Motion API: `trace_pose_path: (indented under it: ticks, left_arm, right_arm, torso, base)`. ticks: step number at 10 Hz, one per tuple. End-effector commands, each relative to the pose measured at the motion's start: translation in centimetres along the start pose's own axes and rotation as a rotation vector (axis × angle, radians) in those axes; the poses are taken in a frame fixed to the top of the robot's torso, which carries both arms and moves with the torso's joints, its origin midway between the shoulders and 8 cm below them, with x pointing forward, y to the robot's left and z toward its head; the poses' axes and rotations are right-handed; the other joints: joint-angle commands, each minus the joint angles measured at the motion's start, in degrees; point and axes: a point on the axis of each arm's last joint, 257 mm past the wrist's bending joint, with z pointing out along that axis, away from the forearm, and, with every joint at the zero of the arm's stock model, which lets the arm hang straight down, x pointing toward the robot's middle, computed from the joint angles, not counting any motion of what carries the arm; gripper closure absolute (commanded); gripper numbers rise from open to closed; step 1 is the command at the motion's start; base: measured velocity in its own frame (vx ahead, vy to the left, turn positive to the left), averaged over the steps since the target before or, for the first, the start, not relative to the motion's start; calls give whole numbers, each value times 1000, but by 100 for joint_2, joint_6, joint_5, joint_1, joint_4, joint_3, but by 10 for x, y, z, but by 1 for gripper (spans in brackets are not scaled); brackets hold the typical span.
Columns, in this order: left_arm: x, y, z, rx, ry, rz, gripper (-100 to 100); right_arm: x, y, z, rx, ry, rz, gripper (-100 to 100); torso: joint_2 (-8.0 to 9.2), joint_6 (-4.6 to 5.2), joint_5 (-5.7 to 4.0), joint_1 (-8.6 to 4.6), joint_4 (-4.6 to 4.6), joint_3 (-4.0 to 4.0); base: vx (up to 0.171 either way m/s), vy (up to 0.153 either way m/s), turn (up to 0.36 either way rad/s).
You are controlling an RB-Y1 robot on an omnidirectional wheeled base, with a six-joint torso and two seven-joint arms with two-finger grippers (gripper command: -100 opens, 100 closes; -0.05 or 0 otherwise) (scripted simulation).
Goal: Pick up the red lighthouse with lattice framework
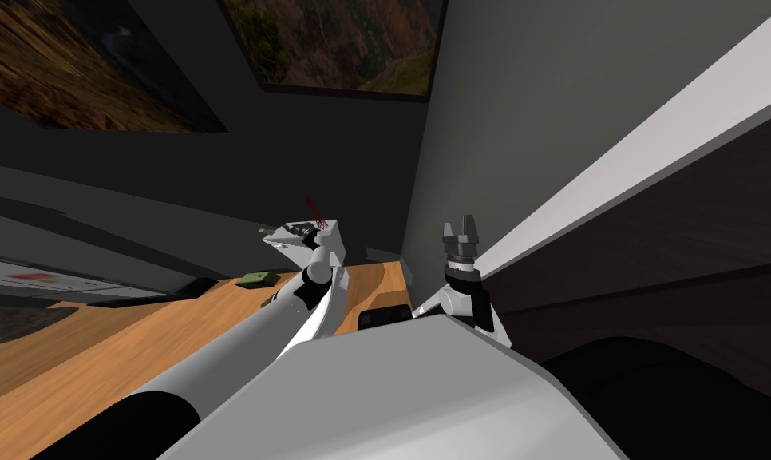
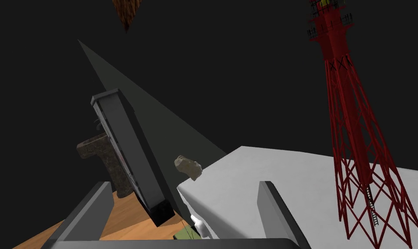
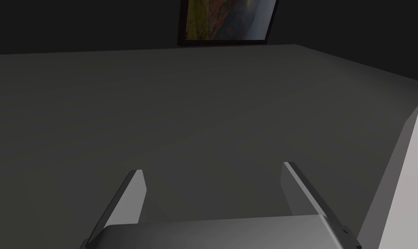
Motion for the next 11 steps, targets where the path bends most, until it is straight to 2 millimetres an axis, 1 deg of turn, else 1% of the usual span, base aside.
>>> trace_pose_path:
  ticks: [1, 3, 4, 5, 7, 9, 11]
  left_arm:
    - [-19, 9, -5, -26, -38, 3, -100]
    - [-54, 29, -17, -79, -119, -4, -100]
    - [-54, 29, -17, -79, -119, -4, -100]
    - [-81, 43, -29, -119, -183, -14, -100]
    - [-96, 51, -35, -141, -222, -23, -100]
    - [-117, 61, -44, -172, -282, -49, -100]
    - [-124, 68, -49, -191, -310, -62, -100]
  right_arm:
    - [0, 0, 0, 0, 0, 0, 0]
    - [0, 0, 0, 0, 0, 0, 0]
    - [0, 0, 0, 0, 0, 0, 0]
    - [0, 0, 0, 0, 0, 0, 0]
    - [0, 0, 0, 0, 0, 0, 0]
    - [0, 0, 0, 0, 0, 0, 0]
    - [0, 0, 0, 0, 0, 0, 0]
  torso:
    - [0, 0, 0, 0, 0, 0]
    - [1, -1, 3, 11, 0, 0]
    - [-2, -1, 4, 19, 0, -1]
    - [-1, -1, 4, 18, 1, 0]
    - [-9, -3, 8, 35, -2, -5]
    - [-11, -2, 7, 29, -2, -6]
    - [-16, -2, 6, 28, -3, -9]
  base:
    - [6, 18, -14]
    - [14, 52, -7]
    - [17, 58, -3]
    - [27, 104, 4]
    - [38, 88, -7]
    - [50, 89, -28]
    - [40, 59, -36]
